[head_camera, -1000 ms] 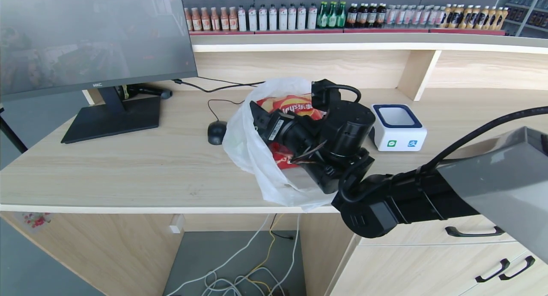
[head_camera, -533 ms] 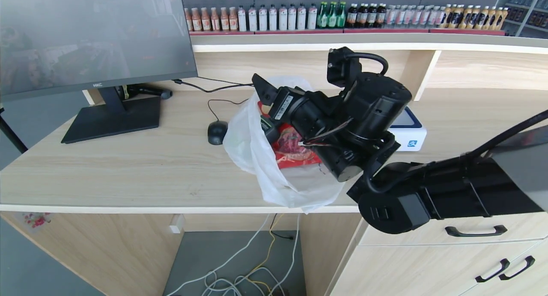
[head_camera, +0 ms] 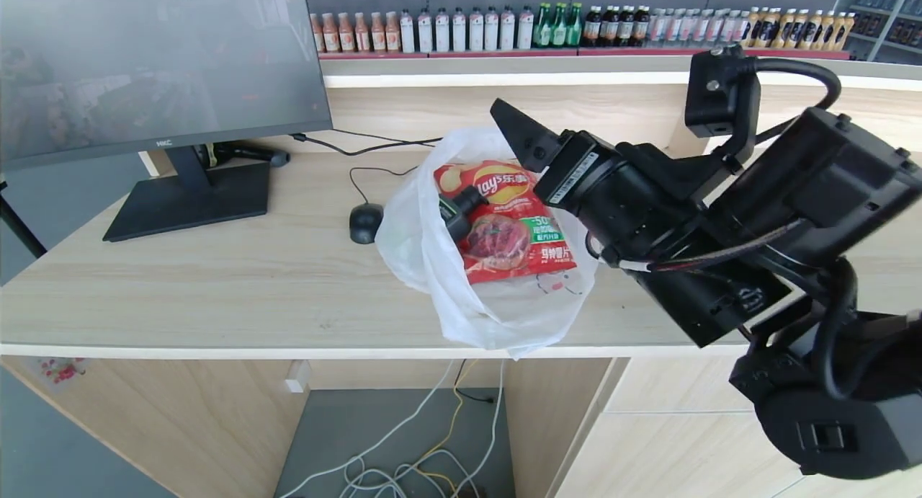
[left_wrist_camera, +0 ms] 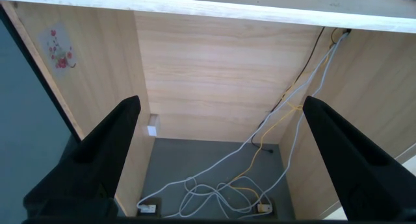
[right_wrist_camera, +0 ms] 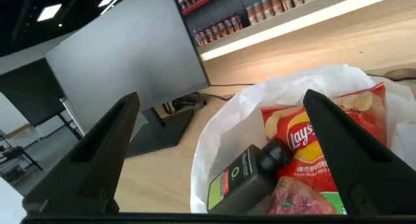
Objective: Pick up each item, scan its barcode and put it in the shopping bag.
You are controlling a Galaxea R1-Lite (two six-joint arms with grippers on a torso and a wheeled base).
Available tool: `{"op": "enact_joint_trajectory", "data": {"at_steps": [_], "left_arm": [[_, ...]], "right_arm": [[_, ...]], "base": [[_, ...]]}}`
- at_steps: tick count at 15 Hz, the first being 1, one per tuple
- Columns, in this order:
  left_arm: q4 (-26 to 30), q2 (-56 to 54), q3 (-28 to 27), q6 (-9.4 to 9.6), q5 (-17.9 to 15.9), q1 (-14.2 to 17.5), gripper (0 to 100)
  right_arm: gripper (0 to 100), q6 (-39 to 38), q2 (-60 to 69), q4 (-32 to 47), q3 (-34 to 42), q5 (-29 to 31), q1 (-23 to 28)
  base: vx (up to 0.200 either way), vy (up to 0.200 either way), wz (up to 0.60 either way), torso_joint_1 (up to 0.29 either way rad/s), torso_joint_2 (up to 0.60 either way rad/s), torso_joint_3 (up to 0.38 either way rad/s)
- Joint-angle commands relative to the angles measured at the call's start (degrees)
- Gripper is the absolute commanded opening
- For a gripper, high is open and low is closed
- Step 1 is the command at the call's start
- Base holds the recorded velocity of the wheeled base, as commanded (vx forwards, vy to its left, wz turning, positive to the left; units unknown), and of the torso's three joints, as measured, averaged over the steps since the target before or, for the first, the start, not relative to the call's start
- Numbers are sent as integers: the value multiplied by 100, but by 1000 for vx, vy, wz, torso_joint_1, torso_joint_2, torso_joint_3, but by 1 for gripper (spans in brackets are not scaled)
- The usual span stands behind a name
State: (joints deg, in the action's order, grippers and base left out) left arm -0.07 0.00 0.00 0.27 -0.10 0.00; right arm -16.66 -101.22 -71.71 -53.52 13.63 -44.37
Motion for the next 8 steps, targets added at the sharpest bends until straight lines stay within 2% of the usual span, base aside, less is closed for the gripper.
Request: {"op": "enact_joint_trajectory", "data": {"at_steps": [1,2,3,4,5,7,8], "left_arm": [[-1,0,0,0,1,0,100],[-1,0,0,0,1,-9,100],[-1,0,0,0,1,-9,100],[-1,0,0,0,1,0,100],[-1,0,0,0,1,0,100],[-1,0,0,0,1,0,100],[-1,0,0,0,1,-9,100]], "right_arm": [[100,120,1456,-871,2539,-212,-10],[100,172,1676,-1153,3181,-405,-10],[100,322,2053,-1566,4192,-809,25],[100,374,2352,-1733,4868,-915,25],[100,374,2475,-1750,5097,-915,25],[100,207,3293,-1188,5352,-906,25],[100,120,3785,-511,5352,-862,60]], "base": [[0,0,0,0,0,0],[0,0,0,0,0,0],[0,0,0,0,0,0],[0,0,0,0,0,0],[0,0,0,0,0,0],[0,0,0,0,0,0],[0,0,0,0,0,0]]}}
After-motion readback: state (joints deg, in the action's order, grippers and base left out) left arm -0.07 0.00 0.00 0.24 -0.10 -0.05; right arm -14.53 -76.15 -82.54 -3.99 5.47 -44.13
